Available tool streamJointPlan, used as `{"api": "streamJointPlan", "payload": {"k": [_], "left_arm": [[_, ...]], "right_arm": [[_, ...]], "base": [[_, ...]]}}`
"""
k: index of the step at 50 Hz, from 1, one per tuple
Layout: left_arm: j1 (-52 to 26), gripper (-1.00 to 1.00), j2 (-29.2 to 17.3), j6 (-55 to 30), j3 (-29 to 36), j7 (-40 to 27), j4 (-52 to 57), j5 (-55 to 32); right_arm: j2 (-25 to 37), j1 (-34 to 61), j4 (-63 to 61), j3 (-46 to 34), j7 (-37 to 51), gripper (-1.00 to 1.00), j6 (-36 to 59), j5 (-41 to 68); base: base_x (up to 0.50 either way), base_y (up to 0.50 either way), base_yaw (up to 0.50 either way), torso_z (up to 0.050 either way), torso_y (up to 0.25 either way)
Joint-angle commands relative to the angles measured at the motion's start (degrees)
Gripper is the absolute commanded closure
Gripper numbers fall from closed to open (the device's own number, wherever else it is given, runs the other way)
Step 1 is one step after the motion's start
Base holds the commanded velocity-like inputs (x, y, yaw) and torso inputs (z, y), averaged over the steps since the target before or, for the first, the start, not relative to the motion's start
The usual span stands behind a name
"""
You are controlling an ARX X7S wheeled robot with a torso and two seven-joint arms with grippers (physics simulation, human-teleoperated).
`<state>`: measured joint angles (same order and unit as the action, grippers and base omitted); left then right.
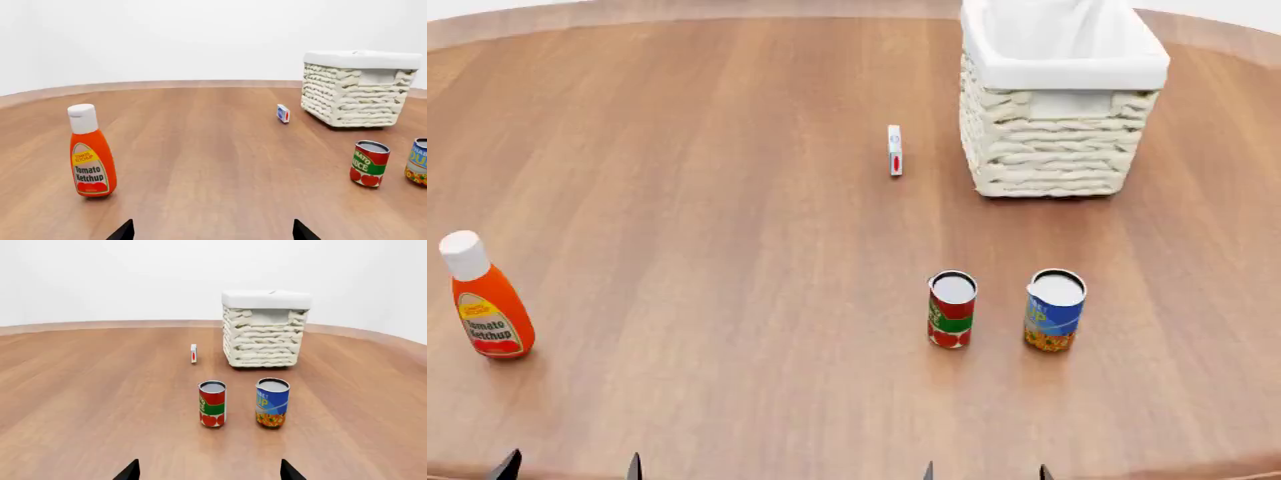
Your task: Pick up the tomato sauce, and put it in the basket.
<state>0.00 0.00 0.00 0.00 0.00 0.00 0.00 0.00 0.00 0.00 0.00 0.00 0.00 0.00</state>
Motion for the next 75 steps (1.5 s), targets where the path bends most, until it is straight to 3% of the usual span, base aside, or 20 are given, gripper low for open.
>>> {"api": "streamJointPlan", "payload": {"k": [1, 3, 15, 28, 40, 51, 75], "left_arm": [[0.0, -1.0, -0.57, 0.0, 0.64, -0.64, 0.0, -0.56], [0.94, -1.0, -0.94, 0.54, 0.21, -1.12, 2.3, -1.55], [3.78, -1.0, -2.92, 2.11, 1.64, -3.34, 5.7, -4.49], [10.89, -1.0, -5.69, -1.45, 0.55, -5.08, 25.4, -8.27], [9.59, -1.0, -7.41, -5.54, 0.11, -6.77, 31.71, -10.23], [9.34, -1.0, -8.07, -4.92, 0.49, -7.44, 31.04, -10.52], [9.1, -1.0, -9.24, -3.96, 0.53, -8.85, 29.39, -11.86]], "right_arm": [[6.34, 0.54, -0.36, -7.72, 7.72, -1.0, 0.06, 2.07], [6.93, -1.6, -2.12, -7.98, 7.54, -1.0, -1.03, 6.38], [8.58, -6.1, -10.59, -8.93, 8.86, -1.0, -0.96, 5.49], [11.3, -13.79, -27.75, -8.1, 10.27, -1.0, 0.67, 6.46], [13.11, -13.07, -40.81, -8.18, 12.49, -1.0, 10.2, 5.37], [14.2, -12.7, -42.32, -9.16, 13.43, -1.0, 11.33, 4.21], [15.48, -13.44, -40.19, -9.03, 14.02, -1.0, 8.79, 6.52]], "base": [[0.0, 0.0, 0.0, 0.0, 0.0], [0.0, 0.0, 0.0, 0.0, 0.0], [0.0, 0.0, 0.0, 0.0, 0.0], [0.0, 0.0, 0.0, 0.0, 0.0], [0.0, 0.0, 0.0, 0.0, 0.0], [0.02, 0.0, 0.0, 0.0, 0.0], [0.5, 0.0, 0.0, 0.0, 0.0]]}}
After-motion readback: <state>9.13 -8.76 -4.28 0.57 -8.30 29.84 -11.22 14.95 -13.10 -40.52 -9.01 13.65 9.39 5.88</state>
